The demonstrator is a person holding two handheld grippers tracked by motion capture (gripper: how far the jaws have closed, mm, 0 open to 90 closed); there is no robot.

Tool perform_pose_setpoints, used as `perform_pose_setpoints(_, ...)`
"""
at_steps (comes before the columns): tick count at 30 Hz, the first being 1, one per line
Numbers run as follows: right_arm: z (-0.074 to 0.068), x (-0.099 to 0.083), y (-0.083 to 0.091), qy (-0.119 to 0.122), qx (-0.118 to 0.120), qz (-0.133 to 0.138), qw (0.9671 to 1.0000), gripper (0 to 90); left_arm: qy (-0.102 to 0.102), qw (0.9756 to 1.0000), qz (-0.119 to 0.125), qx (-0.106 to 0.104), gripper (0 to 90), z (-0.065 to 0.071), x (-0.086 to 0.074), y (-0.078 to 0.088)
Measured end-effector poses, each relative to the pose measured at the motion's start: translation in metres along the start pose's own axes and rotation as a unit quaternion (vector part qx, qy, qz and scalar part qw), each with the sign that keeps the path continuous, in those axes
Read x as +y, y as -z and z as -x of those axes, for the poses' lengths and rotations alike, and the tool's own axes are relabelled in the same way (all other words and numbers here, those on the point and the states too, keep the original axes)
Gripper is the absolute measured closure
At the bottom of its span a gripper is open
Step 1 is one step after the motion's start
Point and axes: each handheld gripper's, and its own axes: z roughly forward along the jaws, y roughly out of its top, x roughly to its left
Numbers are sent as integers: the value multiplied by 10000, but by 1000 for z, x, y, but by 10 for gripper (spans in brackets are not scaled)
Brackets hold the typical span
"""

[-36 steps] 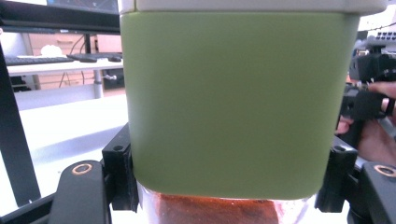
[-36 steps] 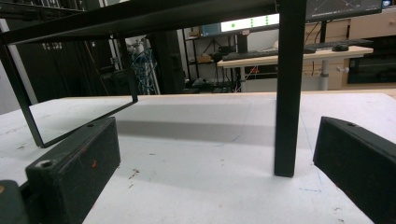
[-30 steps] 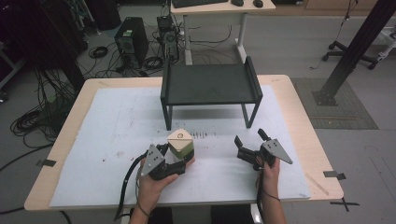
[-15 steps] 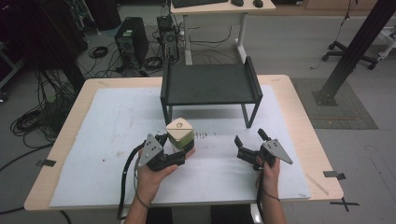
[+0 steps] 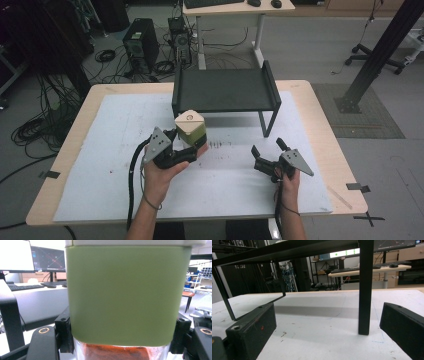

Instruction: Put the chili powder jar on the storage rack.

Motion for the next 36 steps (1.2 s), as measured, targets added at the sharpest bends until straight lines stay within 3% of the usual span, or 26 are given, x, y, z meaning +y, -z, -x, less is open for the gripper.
perform_pose_setpoints(18,0,0,0,-8,-1,11,10000,3,-29,9999,142,7,288,-19,48,-24)
perform_pose_setpoints(36,1,0,1,-62,-4,31,10000,3,-113,9998,143,94,288,-41,71,-54)
